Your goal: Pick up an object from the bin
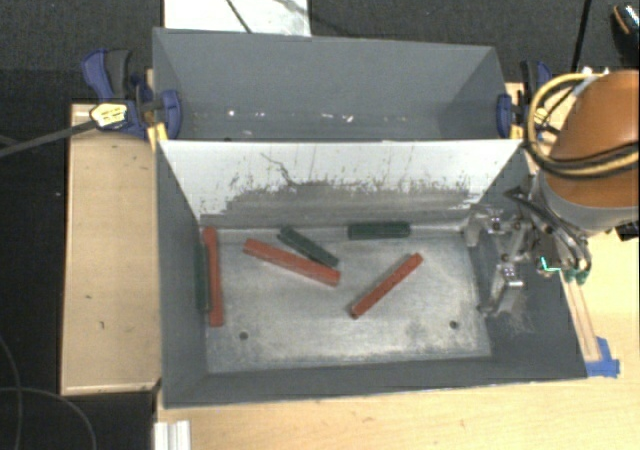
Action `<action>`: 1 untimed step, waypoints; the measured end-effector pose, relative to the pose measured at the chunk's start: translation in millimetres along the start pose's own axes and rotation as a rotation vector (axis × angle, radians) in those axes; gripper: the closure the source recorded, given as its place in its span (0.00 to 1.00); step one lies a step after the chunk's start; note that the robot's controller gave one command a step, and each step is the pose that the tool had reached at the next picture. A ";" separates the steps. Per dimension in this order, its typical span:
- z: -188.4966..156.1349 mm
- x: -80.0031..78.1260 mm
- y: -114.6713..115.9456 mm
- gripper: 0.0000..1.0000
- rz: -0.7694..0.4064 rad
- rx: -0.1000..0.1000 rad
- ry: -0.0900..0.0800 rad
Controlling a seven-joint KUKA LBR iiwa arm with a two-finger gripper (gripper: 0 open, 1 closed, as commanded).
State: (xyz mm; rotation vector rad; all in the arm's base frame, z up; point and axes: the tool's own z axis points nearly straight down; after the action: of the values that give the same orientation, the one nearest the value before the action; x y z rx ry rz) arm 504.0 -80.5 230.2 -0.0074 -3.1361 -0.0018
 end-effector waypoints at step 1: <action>100.8 -42.0 66.3 0.00 -0.504 -0.001 -0.004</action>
Offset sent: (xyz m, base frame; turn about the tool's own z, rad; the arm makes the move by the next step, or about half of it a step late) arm 0.0420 0.0645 -0.0995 -0.5036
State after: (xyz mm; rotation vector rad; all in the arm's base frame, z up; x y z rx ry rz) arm 545.8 -14.3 129.3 0.7754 -3.0431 -0.0046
